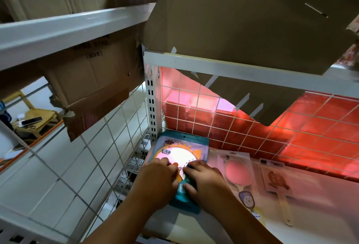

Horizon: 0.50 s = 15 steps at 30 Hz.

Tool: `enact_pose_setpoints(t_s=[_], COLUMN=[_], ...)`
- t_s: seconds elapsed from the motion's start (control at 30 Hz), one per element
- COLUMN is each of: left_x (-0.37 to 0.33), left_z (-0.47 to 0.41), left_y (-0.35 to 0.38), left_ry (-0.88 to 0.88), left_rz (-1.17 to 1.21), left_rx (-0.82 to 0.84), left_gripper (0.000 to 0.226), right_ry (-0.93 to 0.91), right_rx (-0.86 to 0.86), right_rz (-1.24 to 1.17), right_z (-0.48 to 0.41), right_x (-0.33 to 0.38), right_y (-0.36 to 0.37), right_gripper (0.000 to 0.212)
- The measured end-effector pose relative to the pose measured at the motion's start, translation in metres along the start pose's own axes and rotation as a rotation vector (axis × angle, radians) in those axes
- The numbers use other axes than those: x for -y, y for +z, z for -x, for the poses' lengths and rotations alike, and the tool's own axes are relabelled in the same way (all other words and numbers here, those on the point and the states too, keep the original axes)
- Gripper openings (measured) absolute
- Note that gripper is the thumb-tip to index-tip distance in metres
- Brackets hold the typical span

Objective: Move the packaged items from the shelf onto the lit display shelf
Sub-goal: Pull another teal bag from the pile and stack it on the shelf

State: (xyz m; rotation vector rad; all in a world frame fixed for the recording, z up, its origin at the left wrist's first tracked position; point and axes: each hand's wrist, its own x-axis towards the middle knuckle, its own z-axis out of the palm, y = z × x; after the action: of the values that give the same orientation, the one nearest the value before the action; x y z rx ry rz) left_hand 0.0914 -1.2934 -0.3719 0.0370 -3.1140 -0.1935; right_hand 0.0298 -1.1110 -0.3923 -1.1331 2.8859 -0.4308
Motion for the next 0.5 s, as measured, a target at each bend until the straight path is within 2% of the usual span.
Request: enact_pose_setpoints(t_s=[0.27,0.5], left_x=[-0.005,-0.005], left_z=[0.0,-0.007], left_y=[0.003,-0.004], left_ry=[-0.013,0.003], left_rz=[-0.026,-0.052], left_rx=[0.006,0.016], left_gripper=[0.034,0.036], right_ry=[0.033,0.019], right_rx=[-0.063,-0.003], right_rz=[0.011,0.021], right_z=[0.0,-0.006], right_x=[0.006,0.009], right_y=[0.002,-0.008], right_gripper=[0.046,0.048])
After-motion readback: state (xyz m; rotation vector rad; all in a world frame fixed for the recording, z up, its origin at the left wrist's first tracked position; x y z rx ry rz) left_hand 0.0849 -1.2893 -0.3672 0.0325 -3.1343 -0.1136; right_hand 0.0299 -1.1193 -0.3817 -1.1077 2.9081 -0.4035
